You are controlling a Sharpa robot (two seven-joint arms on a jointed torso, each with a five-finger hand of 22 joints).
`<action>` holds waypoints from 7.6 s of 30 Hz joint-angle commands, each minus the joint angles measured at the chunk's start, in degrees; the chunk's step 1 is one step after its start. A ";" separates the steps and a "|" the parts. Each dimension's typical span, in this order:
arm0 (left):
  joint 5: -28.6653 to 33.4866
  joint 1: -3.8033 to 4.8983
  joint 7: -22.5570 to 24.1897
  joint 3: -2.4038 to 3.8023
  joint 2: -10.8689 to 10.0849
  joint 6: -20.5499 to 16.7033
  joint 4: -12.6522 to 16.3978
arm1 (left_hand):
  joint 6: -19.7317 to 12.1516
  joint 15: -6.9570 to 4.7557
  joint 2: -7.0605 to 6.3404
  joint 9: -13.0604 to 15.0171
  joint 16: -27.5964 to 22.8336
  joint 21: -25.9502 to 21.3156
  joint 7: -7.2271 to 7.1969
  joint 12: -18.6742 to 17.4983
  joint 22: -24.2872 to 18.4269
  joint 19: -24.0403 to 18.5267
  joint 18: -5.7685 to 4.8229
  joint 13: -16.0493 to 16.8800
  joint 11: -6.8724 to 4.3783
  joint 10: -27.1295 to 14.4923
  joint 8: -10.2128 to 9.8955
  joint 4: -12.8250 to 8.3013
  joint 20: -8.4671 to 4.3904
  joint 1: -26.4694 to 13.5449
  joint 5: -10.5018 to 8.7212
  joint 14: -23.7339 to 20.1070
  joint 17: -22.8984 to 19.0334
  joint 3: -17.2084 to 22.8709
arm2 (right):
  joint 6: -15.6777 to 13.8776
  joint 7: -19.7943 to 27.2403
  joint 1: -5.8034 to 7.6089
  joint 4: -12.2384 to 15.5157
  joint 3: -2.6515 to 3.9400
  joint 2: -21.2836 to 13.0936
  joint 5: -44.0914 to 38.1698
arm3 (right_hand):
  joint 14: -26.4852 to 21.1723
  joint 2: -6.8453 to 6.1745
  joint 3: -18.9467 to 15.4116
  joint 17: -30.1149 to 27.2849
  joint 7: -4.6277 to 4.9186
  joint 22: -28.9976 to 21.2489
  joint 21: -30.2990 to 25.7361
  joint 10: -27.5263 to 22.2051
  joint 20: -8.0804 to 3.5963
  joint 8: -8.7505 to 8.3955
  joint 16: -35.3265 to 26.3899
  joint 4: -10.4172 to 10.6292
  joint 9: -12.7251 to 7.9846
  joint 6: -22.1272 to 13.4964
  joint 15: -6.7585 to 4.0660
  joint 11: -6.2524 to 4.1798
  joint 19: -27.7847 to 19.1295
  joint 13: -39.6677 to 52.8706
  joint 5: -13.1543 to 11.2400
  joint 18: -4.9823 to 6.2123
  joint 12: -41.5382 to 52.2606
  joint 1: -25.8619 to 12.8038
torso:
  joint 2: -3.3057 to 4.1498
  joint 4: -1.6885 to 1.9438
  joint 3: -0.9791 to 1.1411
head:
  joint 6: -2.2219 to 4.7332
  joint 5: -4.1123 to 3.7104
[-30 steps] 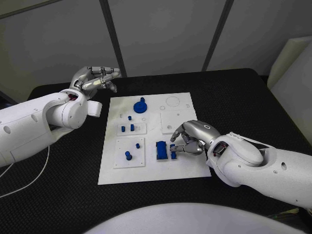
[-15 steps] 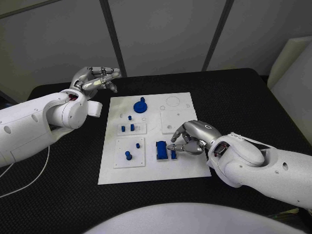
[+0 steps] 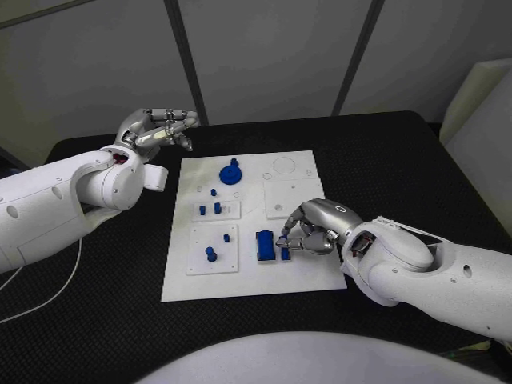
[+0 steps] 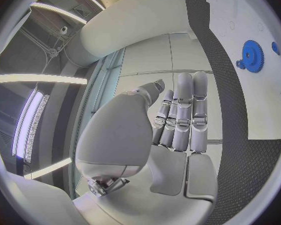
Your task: Assemble the parts on the task board
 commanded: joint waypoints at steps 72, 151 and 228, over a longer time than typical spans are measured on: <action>0.17 0.08 -0.53 0.04 0.15 0.53 -0.23 | -0.73 0.07 0.41 -0.10 0.04 -0.27 0.05 0.34 -0.11 -0.34 -0.67 -0.06 0.22 -0.60 0.26 -0.08 0.21 -0.47 -0.22 -0.25 -0.15 -0.28 | -1.84 1.81 -1.17 -2.37 0.02 0.48 2.92 | 5.48 3.45 -2.59 12.92 1.36 0.11 -0.12 -0.34 0.76 -1.97 0.38 -1.79 -2.23 -1.34 0.40 0.73 0.23 3.45 -4.46 -0.01 0.23 7.82 | -0.02 0.01 0.04 | -0.41 0.30; 0.16 -0.16 -0.91 0.03 0.09 0.83 -0.07 | -1.60 0.20 0.30 -0.19 0.15 -0.34 0.39 0.63 -0.16 -0.31 -0.69 -0.08 0.46 -1.31 0.04 -0.23 0.30 -0.52 -0.22 -0.29 -0.34 -0.38 | -7.77 5.80 -1.49 -0.97 0.02 2.27 -0.26 | 5.82 3.95 -5.18 14.43 -3.81 1.36 0.54 1.10 -2.43 20.30 1.21 -8.87 10.52 -2.11 -3.06 -3.62 1.24 4.97 -7.05 -0.31 2.66 10.07 | -0.01 0.02 0.02 | 0.21 0.54; 9.43 -2.95 9.77 -5.69 4.18 -25.71 10.42 | -38.64 -2.35 9.11 -3.94 -52.59 -35.20 -11.77 -15.08 -43.59 -50.54 -11.14 -3.94 -7.61 -37.12 -7.20 -4.42 -2.18 -55.90 -8.17 -52.39 -17.93 -26.71 | -16.70 48.28 9.75 -19.17 -1.48 7.97 89.20 | -64.78 1.04 2.05 -74.91 -5.80 -70.11 -77.61 -63.40 1.27 -9.76 -88.41 -15.87 -7.98 -44.18 2.14 -1.63 -62.44 -75.16 -13.02 0.33 -73.25 -47.61 | -5.87 3.38 -1.21 | 13.53 1.23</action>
